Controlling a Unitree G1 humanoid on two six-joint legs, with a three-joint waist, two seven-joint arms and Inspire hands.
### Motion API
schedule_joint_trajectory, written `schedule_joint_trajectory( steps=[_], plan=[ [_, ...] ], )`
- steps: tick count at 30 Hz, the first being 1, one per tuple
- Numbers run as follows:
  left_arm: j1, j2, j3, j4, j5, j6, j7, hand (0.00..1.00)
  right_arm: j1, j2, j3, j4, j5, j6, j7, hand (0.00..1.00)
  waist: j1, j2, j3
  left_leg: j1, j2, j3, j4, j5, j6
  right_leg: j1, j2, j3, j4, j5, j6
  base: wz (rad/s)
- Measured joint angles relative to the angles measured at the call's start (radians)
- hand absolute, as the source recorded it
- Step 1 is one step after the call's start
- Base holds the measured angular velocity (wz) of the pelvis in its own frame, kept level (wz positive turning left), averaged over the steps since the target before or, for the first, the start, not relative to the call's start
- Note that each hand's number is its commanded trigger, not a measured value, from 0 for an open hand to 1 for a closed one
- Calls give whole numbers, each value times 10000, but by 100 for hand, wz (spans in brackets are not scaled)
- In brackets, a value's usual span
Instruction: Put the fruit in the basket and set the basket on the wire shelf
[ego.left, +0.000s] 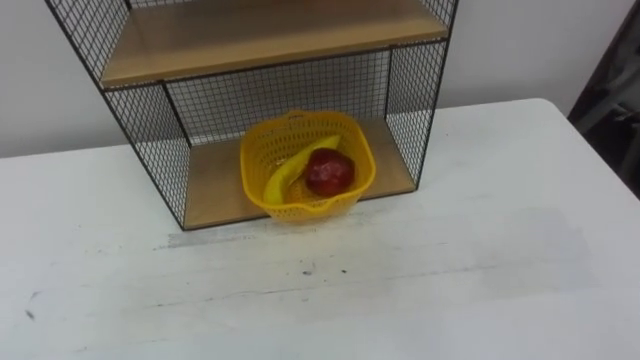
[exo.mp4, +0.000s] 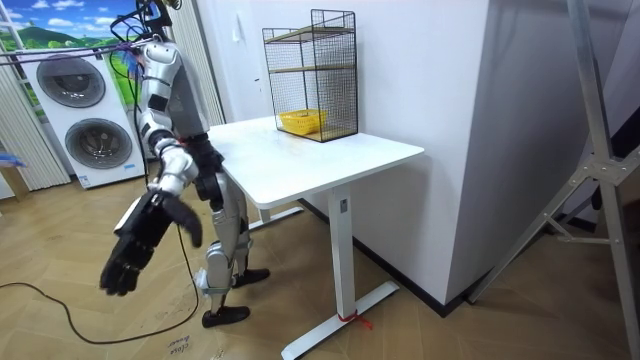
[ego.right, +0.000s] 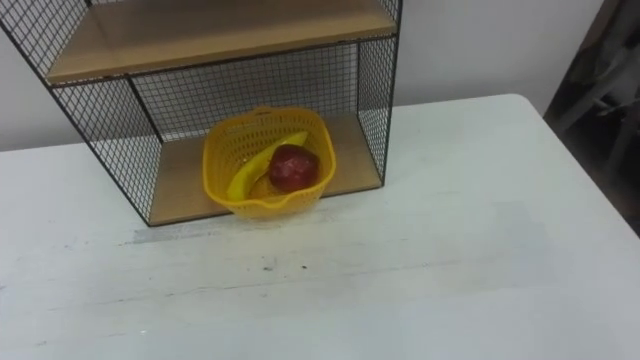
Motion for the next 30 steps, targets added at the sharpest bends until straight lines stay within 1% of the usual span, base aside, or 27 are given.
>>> schedule_joint_trajectory(
  steps=[2, 3, 4, 5, 6, 7, 9, 11, 12, 14, 15, 16, 17, 18, 20, 21, 23, 24, 26, 27, 28, 29, 30],
  plan=[
    [-173, -40, -272, 809, 0, 0, -257, 0, -80, 238, 353, 1010, 185, -143, 116, 0, -6, -40, -4, 31, 36, 86, 11, -4, -2, 5, 11, 58, 13, -4, -6, -9],
    [-203, -42, -400, 995, 0, 0, -351, 0, -124, 309, 411, 1226, 344, -183, 180, 0, -21, -47, -2, 33, 56, 119, 15, -5, -3, 0, 17, 94, 13, -2, -10, -11],
    [-268, -45, -600, 1412, 35, 0, -594, 0, -262, 416, 516, 1691, 528, -216, 337, 0, -36, -66, -9, 46, 74, 121, 24, -18, 2, 3, 25, 147, 15, 0, -12, -10],
    [-274, -54, -930, 1857, 55, -2, -874, 0, -440, 441, 674, 2271, 758, -232, 527, 0, -145, -90, -16, 52, 70, 102, 27, -28, 6, 13, 22, 164, 16, 1, -11, -7],
    [-274, -83, -1065, 2020, 55, -1, -994, 0, -541, 468, 718, 2498, 881, -231, 595, 0, -167, -102, -13, 57, 66, 103, 28, -29, 8, 18, 21, 176, 16, 2, -7, -4],
    [-274, -164, -1331, 2233, 61, -1, -1219, 0, -683, 563, 723, 2872, 1121, -235, 741, 0, -213, -129, -9, 67, 61, 106, 27, -32, 13, 23, 23, 198, 15, 8, 2, 0],
    [-271, -362, -1542, 2328, 364, 1, -1546, 0, -887, 742, 752, 3326, 1123, -250, 898, 0, -358, -187, 3, 70, 47, 105, 42, -40, 26, 52, 18, 169, 18, 8, 9, 2],
    [-275, -710, -1835, 2377, 1459, 15, -2027, 0, -1086, 900, 1076, 3855, 1120, -264, 1171, 0, -392, -239, 1, 35, 44, 107, 68, -52, 40, 54, 9, 213, 23, 2, 21, 0],
    [-288, -758, -1971, 2452, 1694, 26, -2147, 0, -1130, 939, 1143, 3937, 1118, -263, 1229, 0, -402, -248, 2, 43, 44, 112, 68, -53, 42, 60, 10, 219, 23, 4, 25, 0],
    [-386, -827, -2682, 2822, 2772, 112, -2670, 0, -1282, 1037, 1699, 4330, 1034, -259, 1528, 0, -432, -289, 11, 85, 45, 129, 69, -54, 42, 86, 5, 264, 22, 8, 31, 0],
    [-437, -832, -2830, 2911, 3046, 180, -2790, 0, -1296, 1079, 1850, 4363, 976, -249, 1588, 0, -427, -297, 12, 87, 47, 129, 75, -54, 42, 93, 1, 265, 22, 9, 31, 0],
    [-524, -856, -3192, 3093, 3610, 297, -3042, 0, -1340, 1166, 2186, 4499, 463, -204, 1763, 0, -435, -298, 12, 90, 60, 153, 111, -68, 45, 111, 0, 246, 15, 8, 32, 0],
    [-536, -883, -3398, 3158, 3909, 338, -3162, 0, -1357, 1198, 2402, 4591, 143, -200, 1860, 0, -429, -299, 13, 107, 61, 160, 110, -72, 44, 121, -2, 251, 12, 8, 32, 0],
    [-570, -955, -3919, 3287, 4644, 465, -3398, 0, -1424, 1265, 2882, 4850, -527, -187, 2085, 0, -437, -299, 16, 156, 64, 164, 101, -76, 39, 132, 3, 284, 11, 8, 32, -7],
    [-695, -1050, -4705, 3473, 6066, 835, -3754, 0, -1671, 1385, 3505, 5113, -1662, 125, 2320, 0, -417, -297, 21, 204, 73, 163, 90, -89, 19, 135, 36, 408, 12, 9, 30, -12],
    [-726, -1090, -4841, 3471, 6470, 884, -3848, 0, -1699, 1416, 3645, 5108, -1946, 185, 2379, 0, -415, -298, 21, 223, 79, 181, 75, -89, 19, 136, 41, 430, 12, 8, 30, -13],
    [-871, -1169, -5360, 3484, 7811, 1046, -4203, 0, -1788, 1447, 4306, 5130, -2753, 344, 2578, 0, -378, -320, 46, 326, 119, 313, -7, -80, 10, 157, 94, 509, 14, 16, 19, -13],
    [-902, -1165, -5488, 3479, 8135, 1112, -4259, 0, -1807, 1448, 4485, 5132, -2887, 398, 2663, 0, -367, -333, 58, 362, 124, 325, -36, -72, 1, 170, 98, 515, 9, 21, 12, -11],
    [-996, -1159, -6000, 3472, 9711, 1330, -4389, 0, -1881, 1458, 5122, 5173, -3510, 579, 3107, 0, -419, -383, 88, 428, 140, 348, -59, -59, -7, 219, 113, 536, 8, 33, -4, -5],
    [-1057, -1162, -6144, 3499, 10064, 1402, -4401, 0, -1884, 1474, 5222, 5212, -3730, 622, 3238, 0, -424, -386, 90, 436, 138, 338, -57, -60, -8, 234, 113, 521, 8, 32, -4, 0],
    [-1140, -1171, -6483, 3523, 10686, 1492, -4430, 0, -1930, 1491, 5482, 5403, -4122, 679, 3470, 0, -417, -390, 92, 449, 137, 332, -49, -61, -9, 254, 110, 505, 1, 29, -6, 0],
    [-1208, -1184, -6780, 3523, 11219, 1571, -4490, 0, -1951, 1511, 5753, 5518, -4365, 815, 3742, 0, -415, -399, 98, 455, 140, 334, -43, -62, -10, 260, 107, 502, 2, 21, -14, 0],
    [-1255, -1199, -6873, 3524, 11499, 1617, -4528, 0, -1975, 1520, 5910, 5562, -4495, 897, 3908, 0, -388, -404, 101, 457, 142, 336, -43, -62, -10, 260, 98, 499, 2, 18, -16, 0]
  ],
)
